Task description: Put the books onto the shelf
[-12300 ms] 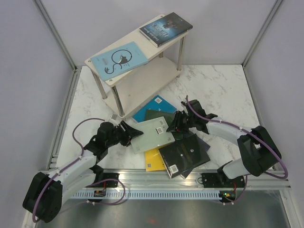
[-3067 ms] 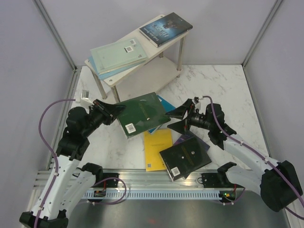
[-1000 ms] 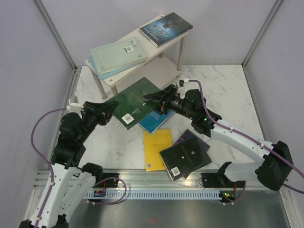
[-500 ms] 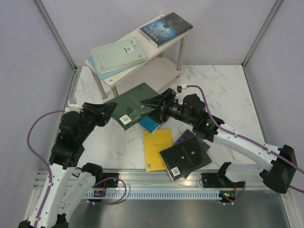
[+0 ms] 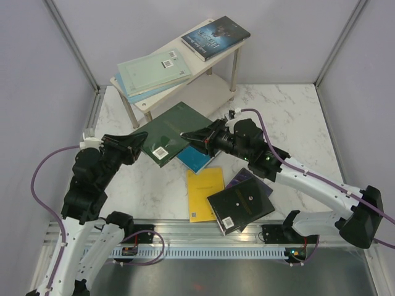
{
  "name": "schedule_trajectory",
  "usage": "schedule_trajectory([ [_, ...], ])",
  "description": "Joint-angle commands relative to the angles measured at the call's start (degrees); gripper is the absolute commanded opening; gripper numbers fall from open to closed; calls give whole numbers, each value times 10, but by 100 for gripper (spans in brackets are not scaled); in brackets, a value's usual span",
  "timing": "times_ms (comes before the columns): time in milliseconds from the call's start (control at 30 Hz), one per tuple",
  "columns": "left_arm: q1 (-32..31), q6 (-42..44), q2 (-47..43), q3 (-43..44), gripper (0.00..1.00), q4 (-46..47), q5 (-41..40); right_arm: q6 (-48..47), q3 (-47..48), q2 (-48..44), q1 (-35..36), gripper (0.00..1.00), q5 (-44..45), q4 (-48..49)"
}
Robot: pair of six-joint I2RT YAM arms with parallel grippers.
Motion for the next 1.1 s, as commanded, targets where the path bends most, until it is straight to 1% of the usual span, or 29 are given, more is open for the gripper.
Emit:
schedule_trajectory([
  [0, 1, 64, -11, -6, 2, -53, -5, -19, 60, -29, -10, 0, 50, 39],
  [33, 1, 66, -10, -8, 5, -53, 11, -31, 65, -33, -15, 0, 51, 30],
  [67, 1, 68, -9, -9, 9, -52, 20, -37, 66, -37, -19, 0, 49, 25],
  [100, 1, 75, -9, -11, 20, -53, 35, -42, 67, -47, -31, 0, 47, 21],
  [167, 1, 84, -14, -12, 35, -53, 48, -60, 67, -63, -46, 0, 45, -1],
  [200, 1, 91, -18, -15, 43, -53, 55, -66, 68, -79, -70, 0, 42, -13],
  [233, 1, 97, -23, -15, 45, -55, 56, -70, 72, -86, -86, 0, 36, -52],
  [267, 1, 102, -35, -16, 50, -56, 58, -73, 72, -94, -103, 0, 29, -65],
  [300, 1, 111, -39, -17, 58, -56, 58, -75, 70, -108, -139, 0, 8, -74],
  [367, 1, 116, -47, -15, 68, -63, 58, -78, 67, -119, -173, 0, -13, -87],
  [400, 1, 123, -52, -15, 76, -64, 60, -79, 69, -126, -202, 0, -30, -94],
  [467, 1, 132, -52, -8, 83, -75, 63, -86, 78, -127, -228, 0, -50, -100],
  [567, 1, 159, -46, 3, 88, -89, 75, -99, 113, -112, -281, 0, -91, -113],
  [600, 1, 173, -44, 6, 89, -94, 80, -102, 136, -98, -313, 0, -104, -114],
  [667, 1, 187, -41, 13, 94, -107, 87, -105, 169, -72, -344, 0, -145, -112],
  [700, 1, 199, -40, 15, 95, -113, 90, -107, 214, -35, -372, 0, -159, -112],
  [733, 1, 205, -40, 17, 96, -118, 91, -109, 242, -9, -383, 0, -193, -110],
  [767, 1, 212, -41, 18, 97, -128, 90, -110, 274, 48, -399, 0, -209, -107],
  [800, 1, 215, -42, 18, 98, -131, 90, -115, 344, 77, -403, 0, -220, -105],
  [833, 1, 217, -45, 18, 98, -134, 88, -115, 383, 109, -406, 0, -234, -105],
  [867, 1, 221, -46, 19, 99, -138, 87, -115, 423, 172, -411, 0, -251, -106],
  [900, 1, 222, -45, 20, 99, -143, 84, -110, 504, 204, -415, 0, -258, -106],
  [933, 1, 224, -46, 22, 99, -145, 84, -106, 546, 235, -417, 0, -264, -108],
  [967, 1, 226, -46, 24, 99, -148, 82, -98, 586, 298, -421, 0, -269, -111],
  [1000, 1, 228, -46, 25, 99, -151, 80, -90, 660, 329, -424, 0, -273, -113],
  [1033, 1, 227, -45, 26, 99, -151, 79, -70, 696, 358, -425, 0, -273, -112],
  [1067, 1, 229, -43, 29, 99, -152, 78, -60, 732, 421, -429, 0, -275, -113],
])
